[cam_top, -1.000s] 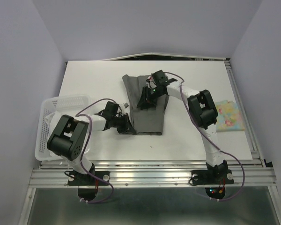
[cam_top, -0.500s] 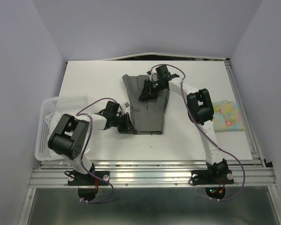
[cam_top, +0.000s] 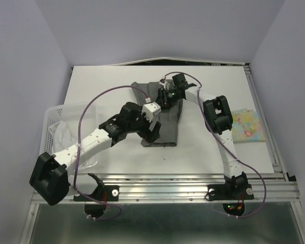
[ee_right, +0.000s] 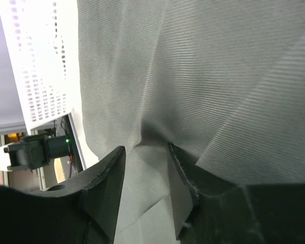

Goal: Fold and stack the skirts
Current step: Fold the skirt

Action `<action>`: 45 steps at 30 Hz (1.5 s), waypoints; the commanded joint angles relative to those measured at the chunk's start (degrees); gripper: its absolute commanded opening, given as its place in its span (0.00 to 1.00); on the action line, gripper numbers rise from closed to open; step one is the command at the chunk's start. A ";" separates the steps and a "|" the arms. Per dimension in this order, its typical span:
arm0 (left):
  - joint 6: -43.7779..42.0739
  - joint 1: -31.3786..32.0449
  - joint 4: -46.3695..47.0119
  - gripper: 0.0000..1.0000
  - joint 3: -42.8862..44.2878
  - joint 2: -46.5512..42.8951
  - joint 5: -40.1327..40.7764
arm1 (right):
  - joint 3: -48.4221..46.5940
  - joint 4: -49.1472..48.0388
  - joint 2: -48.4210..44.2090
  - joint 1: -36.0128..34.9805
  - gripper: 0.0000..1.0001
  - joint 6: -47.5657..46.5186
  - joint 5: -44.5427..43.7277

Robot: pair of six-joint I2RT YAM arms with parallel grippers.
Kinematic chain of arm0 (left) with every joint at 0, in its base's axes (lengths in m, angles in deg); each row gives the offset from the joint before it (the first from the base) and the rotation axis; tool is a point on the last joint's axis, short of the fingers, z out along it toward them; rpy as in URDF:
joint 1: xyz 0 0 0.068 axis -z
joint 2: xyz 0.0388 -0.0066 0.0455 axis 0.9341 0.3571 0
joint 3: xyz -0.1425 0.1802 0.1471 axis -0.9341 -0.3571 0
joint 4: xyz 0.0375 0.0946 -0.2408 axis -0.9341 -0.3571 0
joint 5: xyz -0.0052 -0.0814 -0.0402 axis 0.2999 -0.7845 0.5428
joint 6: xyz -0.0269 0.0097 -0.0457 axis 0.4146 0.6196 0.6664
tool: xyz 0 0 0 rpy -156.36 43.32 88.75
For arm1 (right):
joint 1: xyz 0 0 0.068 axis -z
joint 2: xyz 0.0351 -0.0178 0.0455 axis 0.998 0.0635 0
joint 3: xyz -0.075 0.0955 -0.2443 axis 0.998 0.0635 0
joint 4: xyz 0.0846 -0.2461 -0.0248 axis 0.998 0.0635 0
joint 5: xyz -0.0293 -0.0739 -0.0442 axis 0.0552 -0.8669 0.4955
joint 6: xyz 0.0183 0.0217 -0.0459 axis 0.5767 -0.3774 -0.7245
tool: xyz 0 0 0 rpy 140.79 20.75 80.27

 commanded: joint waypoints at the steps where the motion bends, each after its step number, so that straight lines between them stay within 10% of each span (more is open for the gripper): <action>1: -24.99 7.78 -4.56 0.99 0.69 -2.81 12.50 | 4.47 3.06 -3.00 -0.59 0.52 -2.72 -6.20; 13: -55.94 23.97 2.04 0.99 -9.24 -0.36 27.04 | 12.19 15.61 -16.11 -3.48 0.49 -8.06 -2.86; 28: -63.35 24.24 19.78 0.97 -12.50 16.43 30.98 | 23.19 14.58 -6.01 -5.86 0.35 -11.59 -9.63; 38: -62.64 22.74 26.83 0.79 -11.88 19.35 32.04 | 21.61 14.40 -2.67 -5.86 0.34 -10.37 -8.40; 45: -61.42 23.09 21.21 0.46 -12.85 14.95 30.11 | 19.86 14.49 -3.89 -5.86 0.34 -9.84 -8.05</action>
